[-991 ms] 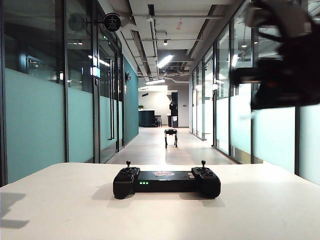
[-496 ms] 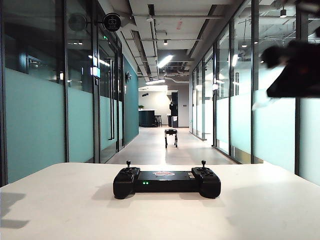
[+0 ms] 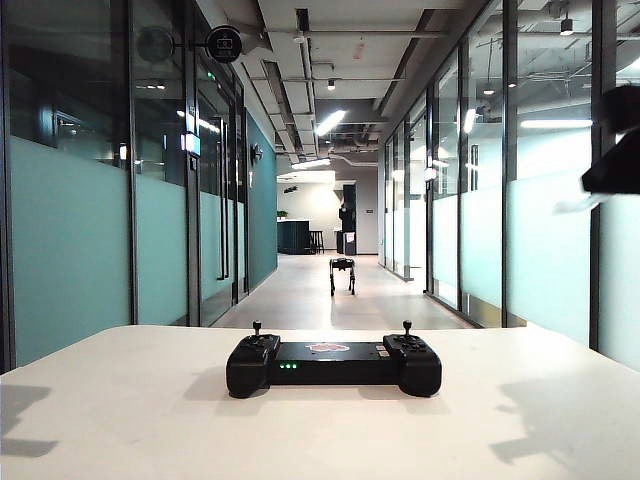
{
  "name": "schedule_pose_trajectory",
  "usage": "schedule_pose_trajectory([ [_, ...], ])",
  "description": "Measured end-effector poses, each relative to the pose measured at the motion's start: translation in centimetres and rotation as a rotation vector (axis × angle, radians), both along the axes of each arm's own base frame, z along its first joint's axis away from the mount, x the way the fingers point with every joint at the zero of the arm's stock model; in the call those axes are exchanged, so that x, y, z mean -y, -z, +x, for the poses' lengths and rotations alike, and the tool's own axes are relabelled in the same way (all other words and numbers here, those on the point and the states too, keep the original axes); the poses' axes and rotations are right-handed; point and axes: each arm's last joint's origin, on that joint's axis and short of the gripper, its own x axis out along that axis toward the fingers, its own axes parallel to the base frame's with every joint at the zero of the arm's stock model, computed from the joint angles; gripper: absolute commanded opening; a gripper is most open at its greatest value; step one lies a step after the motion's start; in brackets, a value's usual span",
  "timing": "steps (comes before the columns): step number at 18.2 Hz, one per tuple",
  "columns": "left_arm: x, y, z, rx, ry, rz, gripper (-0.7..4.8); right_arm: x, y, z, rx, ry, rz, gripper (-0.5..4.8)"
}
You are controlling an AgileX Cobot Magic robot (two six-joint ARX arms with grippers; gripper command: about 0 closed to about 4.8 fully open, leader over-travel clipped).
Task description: Push the left joystick on the remote control sitting on the white table forward to make the robot dog walk in a straight line until it approaches the door.
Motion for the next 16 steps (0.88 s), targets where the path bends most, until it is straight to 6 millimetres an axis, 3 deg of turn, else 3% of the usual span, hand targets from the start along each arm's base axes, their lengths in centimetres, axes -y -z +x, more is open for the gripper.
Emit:
schedule_pose_trajectory([
  [10,0.0,0.0,0.0,0.000,0.000,0.000,-0.05,2.6,1.4,-0.3,0.023,0.068,0.040,-0.01],
  [16,0.0,0.0,0.0,0.000,0.000,0.000,-0.05,4.5,1.0,-0.3,0.101,0.163,0.068,-0.01],
])
